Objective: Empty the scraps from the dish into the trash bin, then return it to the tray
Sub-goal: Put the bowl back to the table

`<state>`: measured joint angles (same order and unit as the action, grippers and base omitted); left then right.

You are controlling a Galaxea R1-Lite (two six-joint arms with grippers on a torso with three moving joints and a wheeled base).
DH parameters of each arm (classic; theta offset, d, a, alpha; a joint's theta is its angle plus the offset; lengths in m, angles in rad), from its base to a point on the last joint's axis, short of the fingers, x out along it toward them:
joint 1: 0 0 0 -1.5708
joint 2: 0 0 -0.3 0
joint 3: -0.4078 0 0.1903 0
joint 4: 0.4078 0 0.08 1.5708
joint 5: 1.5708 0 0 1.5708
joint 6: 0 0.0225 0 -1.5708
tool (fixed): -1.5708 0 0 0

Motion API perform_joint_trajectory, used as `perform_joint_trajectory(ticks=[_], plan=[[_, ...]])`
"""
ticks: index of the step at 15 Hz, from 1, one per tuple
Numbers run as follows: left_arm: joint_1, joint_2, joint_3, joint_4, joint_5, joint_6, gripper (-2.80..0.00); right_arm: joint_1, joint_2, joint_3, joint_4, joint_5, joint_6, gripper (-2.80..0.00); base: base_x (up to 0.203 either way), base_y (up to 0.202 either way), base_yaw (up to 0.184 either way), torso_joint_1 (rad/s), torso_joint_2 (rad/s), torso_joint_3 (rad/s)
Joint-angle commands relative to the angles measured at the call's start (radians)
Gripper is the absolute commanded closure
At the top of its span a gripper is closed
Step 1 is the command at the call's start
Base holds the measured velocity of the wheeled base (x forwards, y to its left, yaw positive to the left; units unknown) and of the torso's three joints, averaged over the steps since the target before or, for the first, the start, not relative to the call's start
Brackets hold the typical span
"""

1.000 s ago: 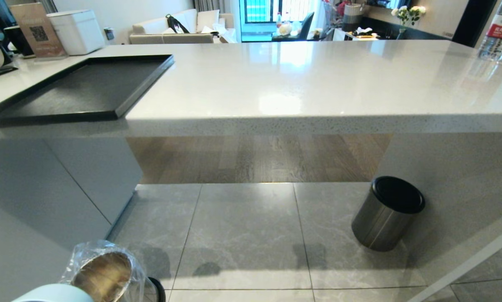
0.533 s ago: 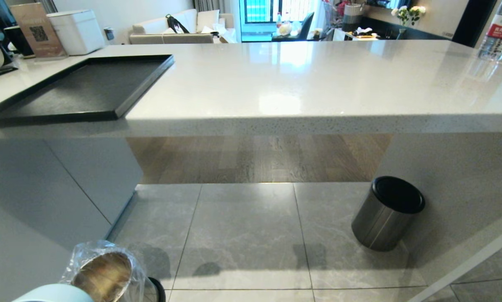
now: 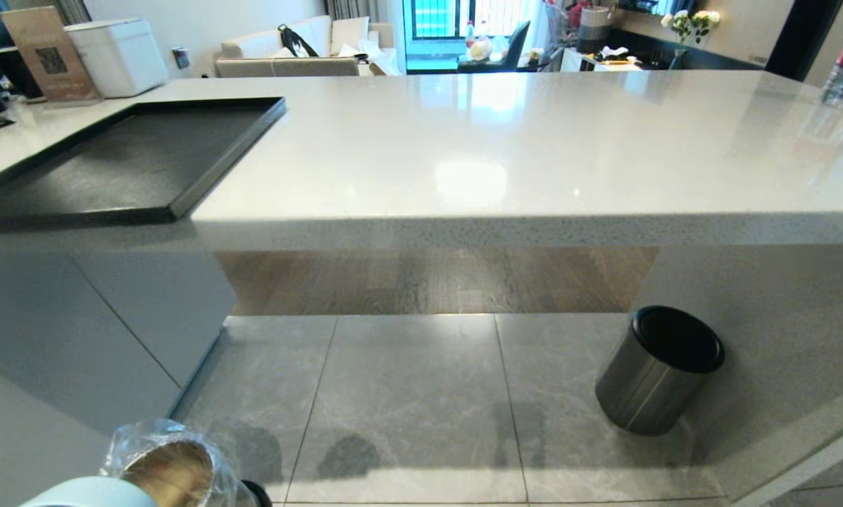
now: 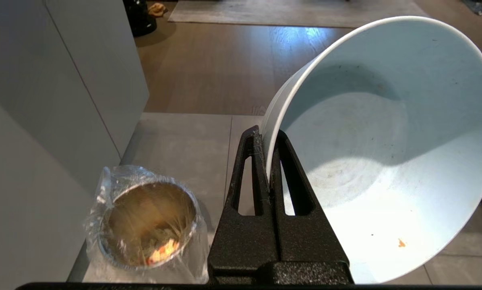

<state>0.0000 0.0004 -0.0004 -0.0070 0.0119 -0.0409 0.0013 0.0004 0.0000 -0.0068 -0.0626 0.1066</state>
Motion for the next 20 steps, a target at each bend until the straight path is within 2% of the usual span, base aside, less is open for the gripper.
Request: perform_joint_trajectory(ticks=[1,4,20], plan=[[0.000,0.000,0.000,-0.001,0.000,-0.001,0.00,0.000,0.000,0.000,-0.001,0.000,0.001,0.00,0.193,0.000,-0.002,0.001,0.00,0.006],[0.000,0.001,0.000,-0.001,0.000,-0.001,0.00,0.000,0.000,0.000,-0.001,0.000,0.001,0.00,0.149,0.000,0.003,0.007,0.00,0.001],[0.000,0.000,0.000,0.000,0.000,-0.001,0.00,0.000,0.000,0.000,-0.001,0.000,0.001,0.00,0.000,0.000,0.000,0.000,0.00,0.000]])
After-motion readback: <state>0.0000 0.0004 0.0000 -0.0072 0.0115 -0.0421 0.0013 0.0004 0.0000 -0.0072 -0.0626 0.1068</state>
